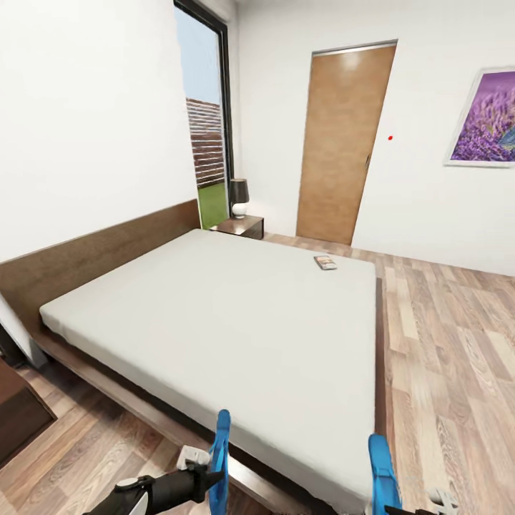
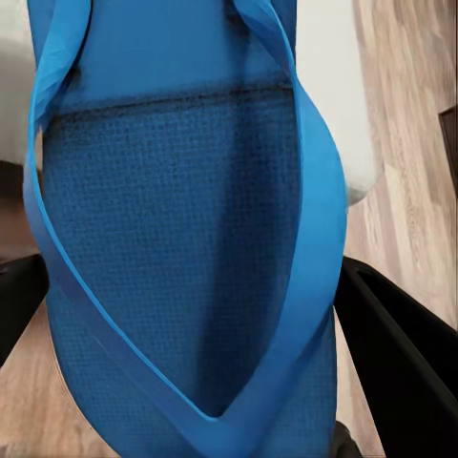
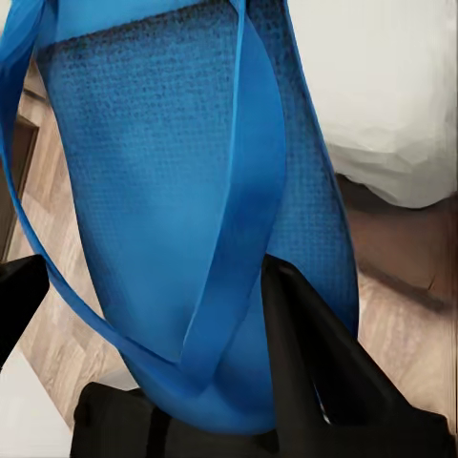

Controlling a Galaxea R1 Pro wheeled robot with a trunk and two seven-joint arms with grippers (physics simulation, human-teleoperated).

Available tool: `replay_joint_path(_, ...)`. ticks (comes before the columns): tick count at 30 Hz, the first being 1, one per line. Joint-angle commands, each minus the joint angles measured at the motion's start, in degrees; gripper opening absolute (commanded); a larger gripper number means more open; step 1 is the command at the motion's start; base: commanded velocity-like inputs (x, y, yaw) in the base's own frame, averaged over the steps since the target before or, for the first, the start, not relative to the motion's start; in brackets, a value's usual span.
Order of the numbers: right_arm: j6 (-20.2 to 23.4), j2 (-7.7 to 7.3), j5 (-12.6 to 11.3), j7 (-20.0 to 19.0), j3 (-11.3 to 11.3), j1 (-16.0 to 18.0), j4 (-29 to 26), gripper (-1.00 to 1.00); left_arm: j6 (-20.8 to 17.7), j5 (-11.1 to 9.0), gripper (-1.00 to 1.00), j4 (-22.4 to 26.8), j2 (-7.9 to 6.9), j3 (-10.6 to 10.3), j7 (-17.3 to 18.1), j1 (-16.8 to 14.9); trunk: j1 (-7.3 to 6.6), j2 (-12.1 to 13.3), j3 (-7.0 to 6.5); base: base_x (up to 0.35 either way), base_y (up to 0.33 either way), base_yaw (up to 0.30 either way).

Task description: In the bedroom, move the book from the bed onto either nightstand, and place the two sandals side by side next to the bed.

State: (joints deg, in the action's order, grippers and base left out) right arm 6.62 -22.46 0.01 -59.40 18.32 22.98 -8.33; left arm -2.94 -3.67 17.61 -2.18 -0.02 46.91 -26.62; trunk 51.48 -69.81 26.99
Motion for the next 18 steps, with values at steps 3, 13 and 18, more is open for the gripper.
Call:
replay_joint_path(3,0.7,-0.03,-0.1,-0.2,0.2,0.1,0.0,-1.00,-0.3,-0.5,-1.00,-0.6,0.06,0.0,0.2,0.0,0.00,0.0,0.06,0.000,0.000,-0.300)
replay_joint_path(13,0.7,-0.04,-0.1,-0.1,0.2,0.1,0.0,-1.00,-0.3,-0.4,-1.00,-1.5,0.13,0.1,0.1,0.0,0.00,0.0,0.06,0.000,0.000,-0.300)
replay_joint_path(18,0.6,-0.03,-0.1,-0.1,0.2,0.1,0.0,-1.00,-0.3,-0.4,-1.00,-1.5,0.12,0.0,0.1,0.0,0.00,0.0,0.06,0.000,0.000,-0.300)
